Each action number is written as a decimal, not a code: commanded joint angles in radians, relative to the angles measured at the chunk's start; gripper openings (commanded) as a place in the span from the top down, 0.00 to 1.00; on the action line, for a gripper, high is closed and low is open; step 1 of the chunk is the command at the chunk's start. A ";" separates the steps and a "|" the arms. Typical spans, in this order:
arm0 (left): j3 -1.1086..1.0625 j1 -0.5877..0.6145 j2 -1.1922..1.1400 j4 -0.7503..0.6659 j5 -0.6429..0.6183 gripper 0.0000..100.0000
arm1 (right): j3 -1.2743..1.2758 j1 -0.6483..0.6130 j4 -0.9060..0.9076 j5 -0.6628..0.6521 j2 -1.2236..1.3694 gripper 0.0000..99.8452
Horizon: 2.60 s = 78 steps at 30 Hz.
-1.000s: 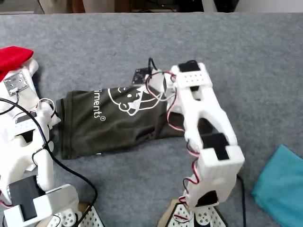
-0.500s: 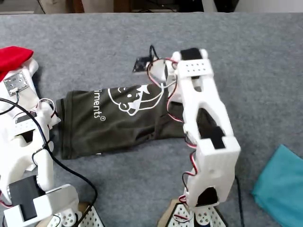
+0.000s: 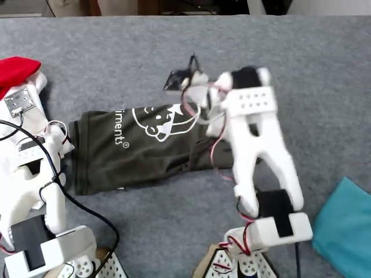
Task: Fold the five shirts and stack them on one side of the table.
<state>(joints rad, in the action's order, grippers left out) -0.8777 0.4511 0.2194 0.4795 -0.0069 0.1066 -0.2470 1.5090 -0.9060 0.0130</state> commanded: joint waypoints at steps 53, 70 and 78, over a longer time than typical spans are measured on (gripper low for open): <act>1.048 -0.138 -0.653 0.425 0.127 0.89 | -0.051 0.200 -0.543 0.334 0.262 0.99; 1.132 -0.235 -0.736 0.505 0.137 0.93 | 0.004 0.182 -0.706 0.411 0.364 0.99; 1.186 -0.242 -0.789 0.620 0.216 0.93 | -0.180 0.185 -0.548 0.423 0.501 0.99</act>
<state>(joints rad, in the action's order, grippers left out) 0.2317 0.2133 -0.5800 1.0395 0.1634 0.0100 -0.0690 0.9183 -0.4902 0.4872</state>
